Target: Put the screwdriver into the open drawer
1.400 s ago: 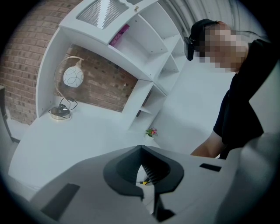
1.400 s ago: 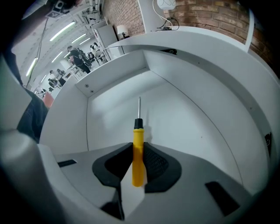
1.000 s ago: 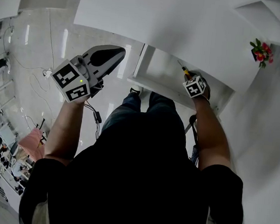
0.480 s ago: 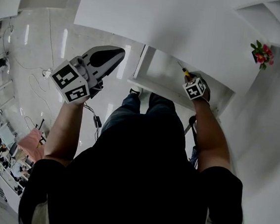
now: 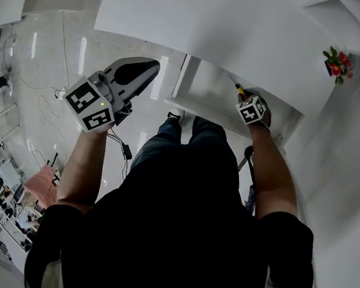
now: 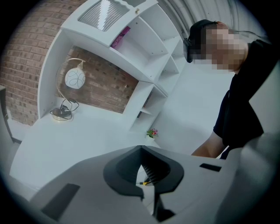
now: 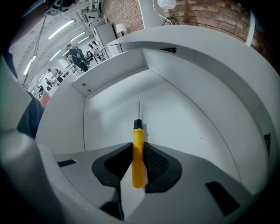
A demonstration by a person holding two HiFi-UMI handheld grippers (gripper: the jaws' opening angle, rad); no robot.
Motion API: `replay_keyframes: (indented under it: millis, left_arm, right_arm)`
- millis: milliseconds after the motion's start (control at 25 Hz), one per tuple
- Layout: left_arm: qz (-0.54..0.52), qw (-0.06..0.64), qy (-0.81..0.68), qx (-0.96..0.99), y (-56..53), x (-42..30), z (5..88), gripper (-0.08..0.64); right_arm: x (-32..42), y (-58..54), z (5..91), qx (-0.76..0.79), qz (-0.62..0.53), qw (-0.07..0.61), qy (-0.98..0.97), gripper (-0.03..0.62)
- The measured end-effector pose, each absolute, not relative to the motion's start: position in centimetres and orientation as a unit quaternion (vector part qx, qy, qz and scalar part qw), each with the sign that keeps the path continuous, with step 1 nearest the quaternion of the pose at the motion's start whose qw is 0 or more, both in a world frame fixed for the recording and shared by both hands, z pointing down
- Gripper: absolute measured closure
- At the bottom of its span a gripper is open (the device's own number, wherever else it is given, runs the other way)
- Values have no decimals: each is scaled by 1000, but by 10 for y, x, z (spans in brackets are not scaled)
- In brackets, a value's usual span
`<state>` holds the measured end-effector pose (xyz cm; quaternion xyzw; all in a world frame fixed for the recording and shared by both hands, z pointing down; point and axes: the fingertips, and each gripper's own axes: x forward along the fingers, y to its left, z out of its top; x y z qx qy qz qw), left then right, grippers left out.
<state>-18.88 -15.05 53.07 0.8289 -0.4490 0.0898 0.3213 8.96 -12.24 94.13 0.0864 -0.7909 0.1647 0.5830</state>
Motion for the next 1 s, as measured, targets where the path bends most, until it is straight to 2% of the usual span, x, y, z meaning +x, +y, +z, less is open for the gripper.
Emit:
replay_keyframes:
  millis: [400, 1000]
  left_arm:
    - [92, 322, -444, 831, -147, -187, 529, 545]
    - [85, 309, -439, 839, -142, -181, 517, 545]
  right_arm:
    - [93, -123, 939, 99, 168, 581, -790, 477]
    - [96, -126, 922, 105, 156, 580, -793, 477]
